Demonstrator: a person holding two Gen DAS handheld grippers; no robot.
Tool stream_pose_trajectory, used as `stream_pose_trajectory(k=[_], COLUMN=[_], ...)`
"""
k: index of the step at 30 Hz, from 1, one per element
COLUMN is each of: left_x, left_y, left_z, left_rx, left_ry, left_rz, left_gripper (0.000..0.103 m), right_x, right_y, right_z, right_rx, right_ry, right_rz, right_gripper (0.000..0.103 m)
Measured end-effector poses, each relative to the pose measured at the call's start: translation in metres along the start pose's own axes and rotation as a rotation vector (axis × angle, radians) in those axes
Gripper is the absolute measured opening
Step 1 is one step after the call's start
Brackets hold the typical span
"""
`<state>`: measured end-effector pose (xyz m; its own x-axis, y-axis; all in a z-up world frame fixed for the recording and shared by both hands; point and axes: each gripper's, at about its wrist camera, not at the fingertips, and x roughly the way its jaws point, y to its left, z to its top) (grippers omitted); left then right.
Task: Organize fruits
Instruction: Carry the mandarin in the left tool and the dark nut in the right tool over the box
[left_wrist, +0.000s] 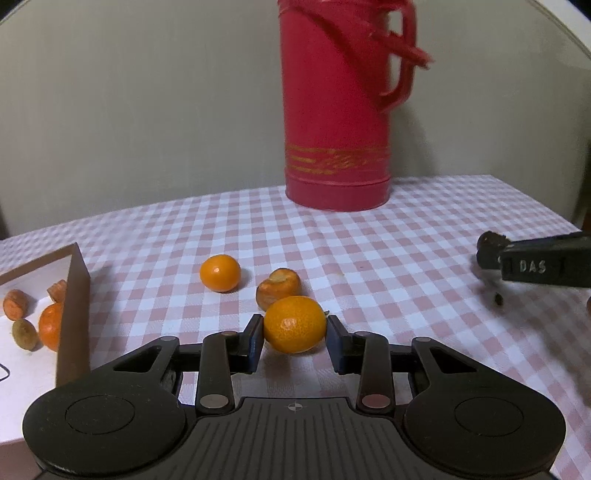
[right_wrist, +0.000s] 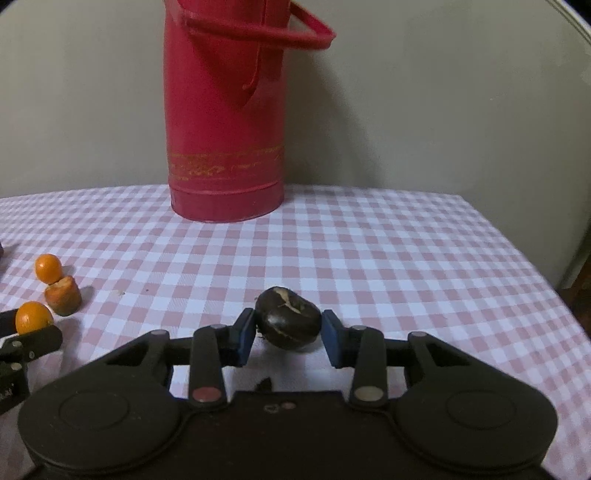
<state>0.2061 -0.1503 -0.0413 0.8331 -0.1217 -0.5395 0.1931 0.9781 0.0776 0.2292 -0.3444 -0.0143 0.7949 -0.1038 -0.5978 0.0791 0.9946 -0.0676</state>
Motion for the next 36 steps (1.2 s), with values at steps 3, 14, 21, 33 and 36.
stream_pose_trajectory(k=[3, 14, 21, 33, 36], left_x=[-0.018, -0.078, -0.113, -0.158, -0.165], left_y=[-0.005, 0.003, 0.023, 0.07, 0.084], left_z=[-0.002, -0.013, -0.025, -0.04, -0.043], left_rx=[0.038, 0.082, 0.071, 0.027, 0.007], left_ry=[-0.035, -0.105, -0.132, -0.174, -0.181], left_rz=[0.002, -0.008, -0.006, 0.056, 0.079], left_gripper=[0.036, 0.036, 0.036, 0.036, 0.036], right_x=[-0.023, -0.099, -0.138, -0.171, -0.176], right_y=[-0.002, 0.01, 0.041, 0.089, 0.104], right_z=[-0.002, -0.028, -0.05, -0.053, -0.051], right_rx=[0.007, -0.037, -0.08, -0.145, -0.167], right_ry=[-0.032, -0.109, -0.151, -0.229, -0.245], right_rz=[0.005, 0.003, 0.043, 0.109, 0.143], right_gripper=[0.03, 0.03, 0.03, 0.03, 0.03])
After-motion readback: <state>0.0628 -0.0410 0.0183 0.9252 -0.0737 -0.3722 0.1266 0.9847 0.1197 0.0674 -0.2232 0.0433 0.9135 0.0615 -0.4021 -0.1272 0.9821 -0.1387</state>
